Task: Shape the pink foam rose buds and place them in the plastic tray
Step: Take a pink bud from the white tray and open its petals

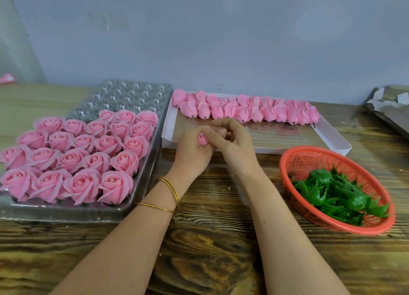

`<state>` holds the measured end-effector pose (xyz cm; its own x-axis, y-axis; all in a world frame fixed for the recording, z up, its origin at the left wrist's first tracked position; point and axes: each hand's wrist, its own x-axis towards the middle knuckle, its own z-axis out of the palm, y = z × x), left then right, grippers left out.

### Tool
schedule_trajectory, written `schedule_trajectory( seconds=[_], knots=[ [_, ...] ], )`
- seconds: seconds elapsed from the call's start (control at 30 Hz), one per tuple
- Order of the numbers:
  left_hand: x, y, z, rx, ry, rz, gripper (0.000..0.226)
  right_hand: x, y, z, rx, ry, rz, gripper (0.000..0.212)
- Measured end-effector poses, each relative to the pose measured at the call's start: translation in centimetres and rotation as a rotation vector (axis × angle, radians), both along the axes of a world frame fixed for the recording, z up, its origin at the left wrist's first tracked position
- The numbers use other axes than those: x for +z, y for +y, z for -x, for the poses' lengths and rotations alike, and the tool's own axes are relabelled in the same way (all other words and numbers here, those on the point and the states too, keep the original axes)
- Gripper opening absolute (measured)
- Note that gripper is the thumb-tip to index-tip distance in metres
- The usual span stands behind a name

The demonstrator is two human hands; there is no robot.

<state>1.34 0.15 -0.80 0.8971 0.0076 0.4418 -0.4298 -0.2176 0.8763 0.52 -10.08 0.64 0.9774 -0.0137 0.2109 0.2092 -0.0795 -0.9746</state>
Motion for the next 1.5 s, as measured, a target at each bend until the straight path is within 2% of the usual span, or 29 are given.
schedule_trajectory(
  seconds=[0.07,0.13,0.23,0.53,0.63,0.73,0.83,0.9,1.0,1.13,1.33,1.5],
  knots=[
    [-0.2,0.1,-0.1,-0.002,-0.006,-0.016,0.016,0.0,0.1,0.1,0.009,0.002,0.012,0.033],
    [-0.4,0.1,-0.2,-0.011,0.008,-0.036,0.020,0.0,0.0,0.1,0.019,-0.002,0.028,0.037],
    [-0.4,0.1,-0.2,-0.010,0.018,-0.037,0.031,-0.2,-0.1,0.0,0.023,-0.001,0.040,0.035],
    [-0.5,-0.1,-0.1,-0.030,-0.001,-0.025,0.033,0.0,0.0,0.0,-0.003,0.002,0.053,0.034],
    [-0.6,-0.1,-0.3,0.005,0.013,-0.036,0.023,0.2,0.0,0.1,-0.023,-0.002,0.024,0.026],
    [-0.6,0.1,-0.5,0.077,-0.026,-0.022,0.026,0.3,-0.2,0.1,0.005,0.017,-0.079,0.002],
    [0.0,0.1,-0.2,0.142,-0.109,0.018,0.034,0.3,-0.3,-0.1,0.027,0.012,-0.093,0.016],
    [0.4,0.0,0.0,0.099,-0.123,0.138,0.032,0.3,-0.1,0.1,0.071,-0.026,-0.026,0.030],
    [0.5,-0.3,0.2,0.042,-0.011,0.295,0.032,-0.1,0.1,0.2,0.181,-0.031,0.044,0.038],
    [0.6,-0.5,0.4,-0.023,0.112,0.449,0.015,-0.5,0.3,0.2,0.172,-0.049,0.066,0.047],
    [0.9,-0.4,0.6,-0.140,0.078,0.424,0.024,-0.2,0.2,0.4,0.145,-0.058,0.012,0.049],
    [0.9,0.1,0.6,-0.129,0.107,0.381,0.019,0.0,-0.2,0.5,0.193,-0.065,0.059,0.046]
  ],
)
